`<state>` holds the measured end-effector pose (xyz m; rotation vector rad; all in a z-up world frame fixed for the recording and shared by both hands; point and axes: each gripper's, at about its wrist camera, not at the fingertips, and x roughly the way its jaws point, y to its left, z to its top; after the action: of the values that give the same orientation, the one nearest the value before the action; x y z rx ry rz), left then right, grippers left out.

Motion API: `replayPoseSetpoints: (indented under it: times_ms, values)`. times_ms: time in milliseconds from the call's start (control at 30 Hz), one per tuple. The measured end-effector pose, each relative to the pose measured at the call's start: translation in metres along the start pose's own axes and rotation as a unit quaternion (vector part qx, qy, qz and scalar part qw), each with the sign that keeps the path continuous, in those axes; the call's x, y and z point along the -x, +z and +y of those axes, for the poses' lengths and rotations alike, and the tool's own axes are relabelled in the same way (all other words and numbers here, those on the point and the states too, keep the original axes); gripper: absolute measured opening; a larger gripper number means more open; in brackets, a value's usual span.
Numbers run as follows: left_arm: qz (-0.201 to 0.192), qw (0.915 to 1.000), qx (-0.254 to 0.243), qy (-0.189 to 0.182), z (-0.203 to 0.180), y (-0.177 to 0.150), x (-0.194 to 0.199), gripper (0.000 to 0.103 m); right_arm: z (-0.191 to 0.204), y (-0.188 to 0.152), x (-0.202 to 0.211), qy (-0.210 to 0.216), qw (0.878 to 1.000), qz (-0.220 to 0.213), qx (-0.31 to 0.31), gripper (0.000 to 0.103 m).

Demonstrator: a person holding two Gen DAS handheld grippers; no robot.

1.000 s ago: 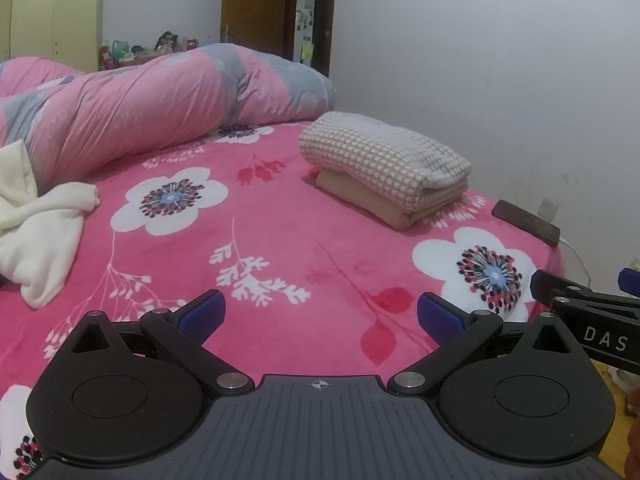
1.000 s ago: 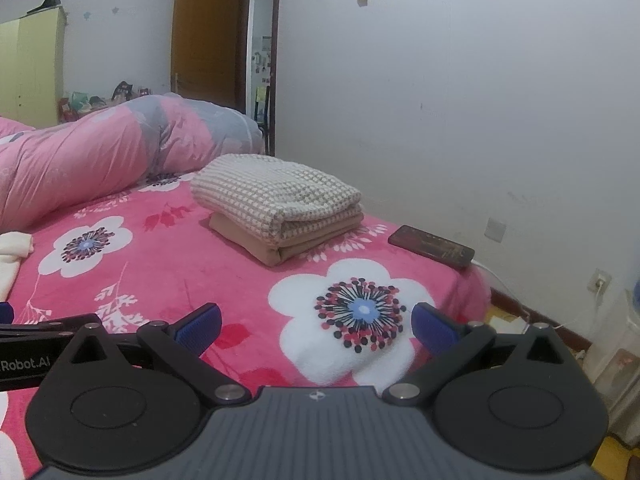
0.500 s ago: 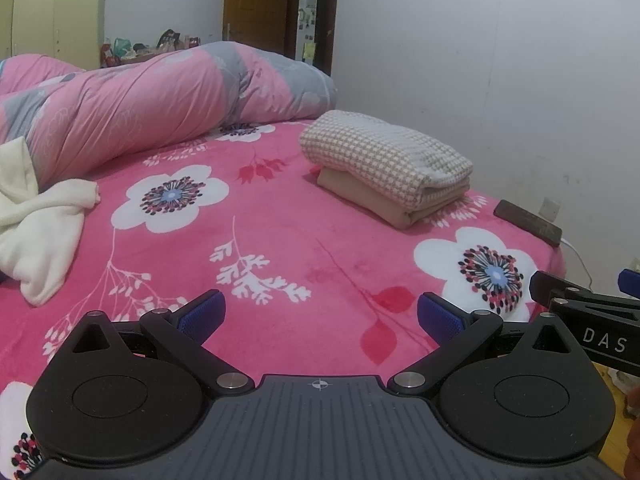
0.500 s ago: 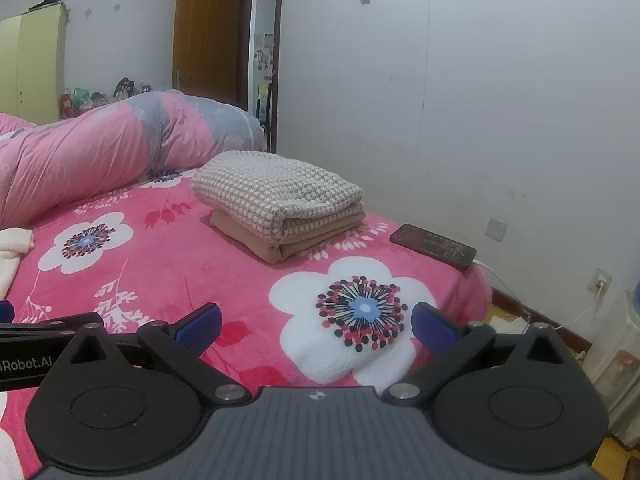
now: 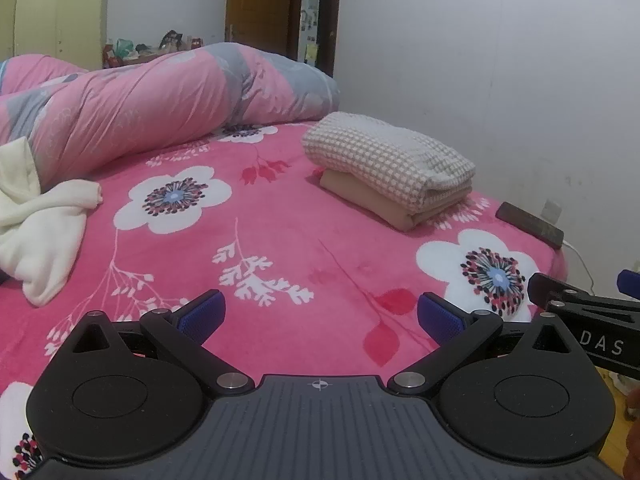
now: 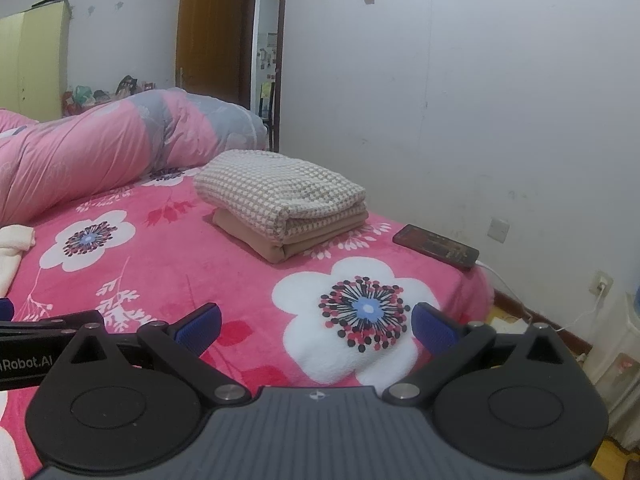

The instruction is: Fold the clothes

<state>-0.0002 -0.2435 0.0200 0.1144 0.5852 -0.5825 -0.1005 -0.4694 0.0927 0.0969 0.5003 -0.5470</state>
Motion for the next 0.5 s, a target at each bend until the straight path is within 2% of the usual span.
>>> replayPoseSetpoints:
  times_ms: [500]
  values:
    - [-0.002,1.0,-0.001,0.001,-0.0017,0.0004,0.0012,0.103,0.0002,0.0013,-0.0007,0.001,1.0,0.0,0.001,0.103]
